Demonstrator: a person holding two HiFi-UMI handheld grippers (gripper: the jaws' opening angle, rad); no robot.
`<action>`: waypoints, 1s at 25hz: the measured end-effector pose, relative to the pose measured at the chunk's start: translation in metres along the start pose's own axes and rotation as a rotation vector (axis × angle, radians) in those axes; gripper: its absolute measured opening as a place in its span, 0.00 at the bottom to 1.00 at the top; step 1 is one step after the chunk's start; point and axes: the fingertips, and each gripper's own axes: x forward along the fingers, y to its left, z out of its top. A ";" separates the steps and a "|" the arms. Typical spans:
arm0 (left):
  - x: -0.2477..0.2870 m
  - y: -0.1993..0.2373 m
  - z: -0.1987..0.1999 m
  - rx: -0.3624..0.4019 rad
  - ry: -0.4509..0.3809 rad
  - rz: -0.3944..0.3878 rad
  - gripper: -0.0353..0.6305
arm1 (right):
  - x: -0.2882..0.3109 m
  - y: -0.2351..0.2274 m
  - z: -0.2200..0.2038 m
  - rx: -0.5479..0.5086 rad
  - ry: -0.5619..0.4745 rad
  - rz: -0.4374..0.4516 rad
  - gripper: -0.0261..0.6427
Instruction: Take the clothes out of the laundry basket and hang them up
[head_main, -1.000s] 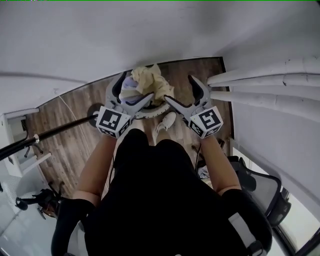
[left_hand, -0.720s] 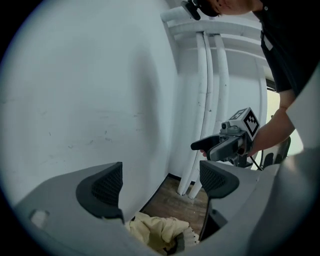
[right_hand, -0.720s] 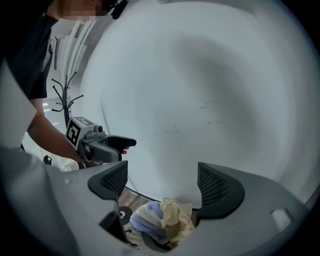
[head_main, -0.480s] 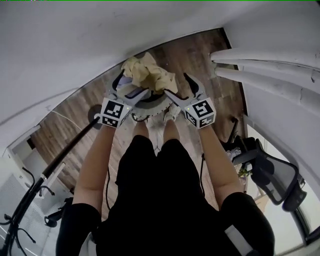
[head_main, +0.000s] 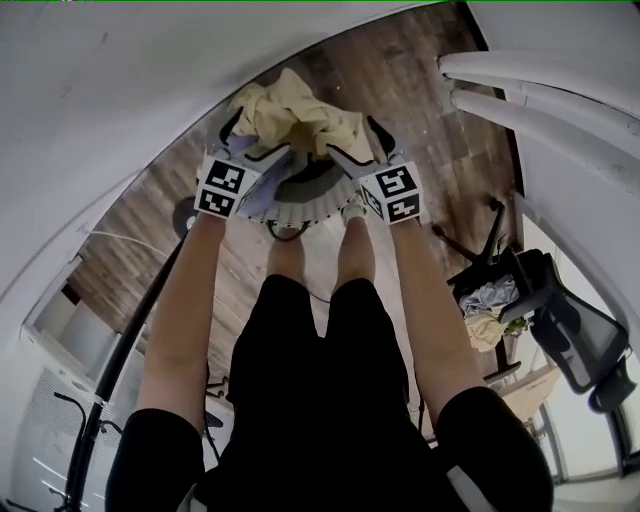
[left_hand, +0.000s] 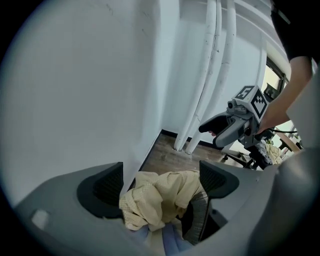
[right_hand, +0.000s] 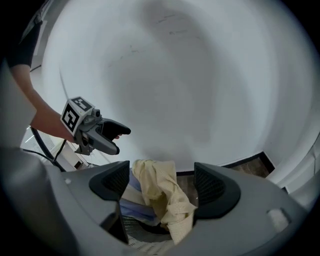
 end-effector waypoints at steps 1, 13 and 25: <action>0.010 0.004 -0.010 0.009 0.021 -0.004 0.78 | 0.009 -0.004 -0.012 0.003 0.020 -0.003 0.64; 0.102 0.033 -0.106 0.205 0.297 -0.146 0.76 | 0.096 -0.038 -0.130 0.087 0.260 -0.003 0.58; 0.154 0.045 -0.138 0.255 0.453 -0.229 0.73 | 0.147 -0.044 -0.162 0.107 0.413 0.040 0.53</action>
